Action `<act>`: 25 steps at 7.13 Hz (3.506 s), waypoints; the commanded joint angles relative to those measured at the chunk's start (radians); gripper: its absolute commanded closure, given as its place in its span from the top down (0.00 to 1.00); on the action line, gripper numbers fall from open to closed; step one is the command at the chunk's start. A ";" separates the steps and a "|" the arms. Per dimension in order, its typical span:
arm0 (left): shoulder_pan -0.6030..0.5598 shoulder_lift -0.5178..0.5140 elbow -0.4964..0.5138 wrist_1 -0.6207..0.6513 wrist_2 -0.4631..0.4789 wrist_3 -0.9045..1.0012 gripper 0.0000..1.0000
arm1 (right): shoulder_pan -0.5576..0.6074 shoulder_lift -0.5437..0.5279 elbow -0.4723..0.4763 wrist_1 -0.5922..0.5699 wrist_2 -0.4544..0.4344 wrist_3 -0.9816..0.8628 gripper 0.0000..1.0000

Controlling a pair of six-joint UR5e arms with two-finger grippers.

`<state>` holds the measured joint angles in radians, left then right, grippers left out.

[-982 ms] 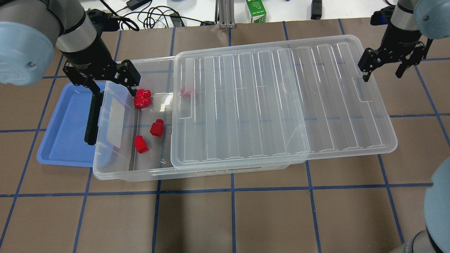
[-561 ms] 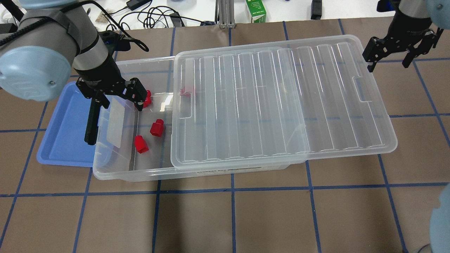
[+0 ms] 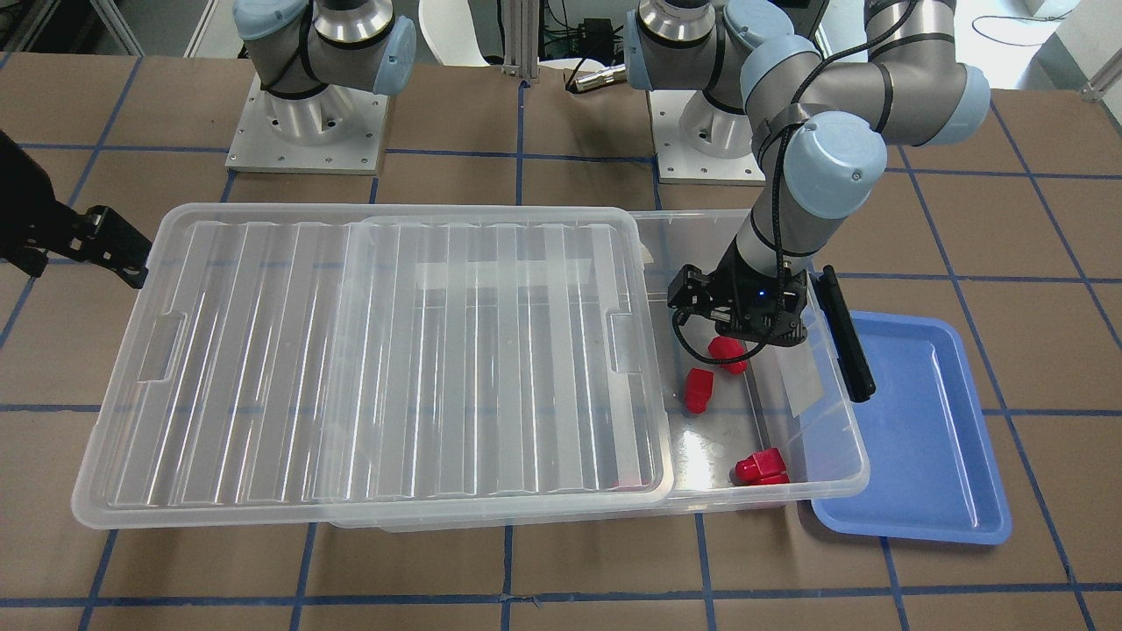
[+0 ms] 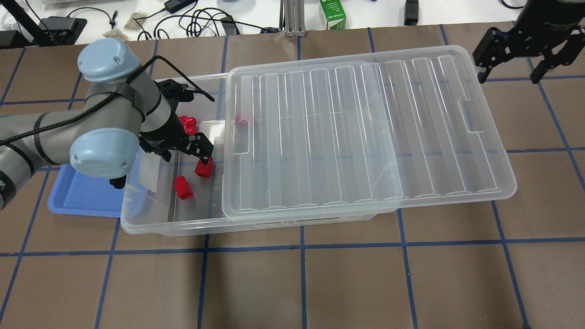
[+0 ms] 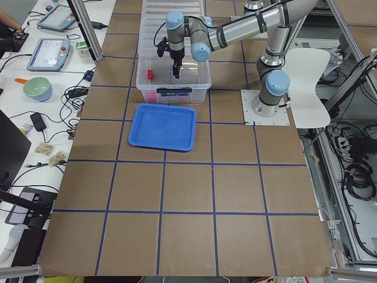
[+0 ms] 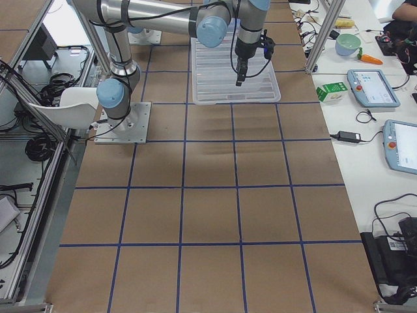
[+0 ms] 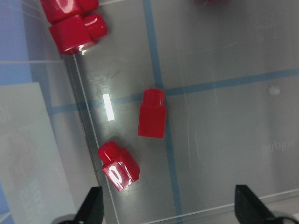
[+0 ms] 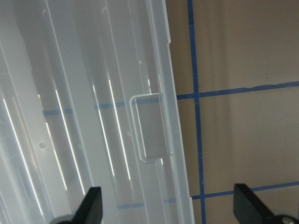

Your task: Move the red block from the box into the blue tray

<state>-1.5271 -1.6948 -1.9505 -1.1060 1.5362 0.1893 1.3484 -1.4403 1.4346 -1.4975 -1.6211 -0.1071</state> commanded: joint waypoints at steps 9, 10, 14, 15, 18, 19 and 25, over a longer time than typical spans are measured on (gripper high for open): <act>0.007 -0.147 -0.034 0.170 -0.002 0.018 1.00 | 0.147 -0.041 0.007 0.049 0.001 0.121 1.00; 0.008 -0.166 -0.034 0.202 -0.002 0.018 1.00 | 0.144 -0.051 -0.011 0.045 0.003 0.107 1.00; 0.010 -0.212 -0.036 0.239 -0.002 0.019 0.72 | 0.141 -0.052 0.004 0.042 0.006 0.118 1.00; 0.011 -0.216 -0.031 0.244 -0.002 0.024 0.49 | 0.141 -0.052 0.004 0.042 0.006 0.118 1.00; 0.012 -0.197 -0.022 0.241 0.001 0.022 0.00 | 0.141 -0.052 0.004 0.040 0.003 0.119 1.00; 0.012 -0.181 -0.013 0.236 0.005 0.021 0.00 | 0.138 -0.051 0.004 0.046 0.003 0.098 1.00; 0.048 -0.019 0.302 -0.289 0.013 0.009 0.00 | 0.138 -0.051 0.004 0.039 0.001 0.107 1.00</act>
<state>-1.5030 -1.7364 -1.7371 -1.2685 1.5481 0.1988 1.4877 -1.4911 1.4389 -1.4597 -1.6188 -0.0004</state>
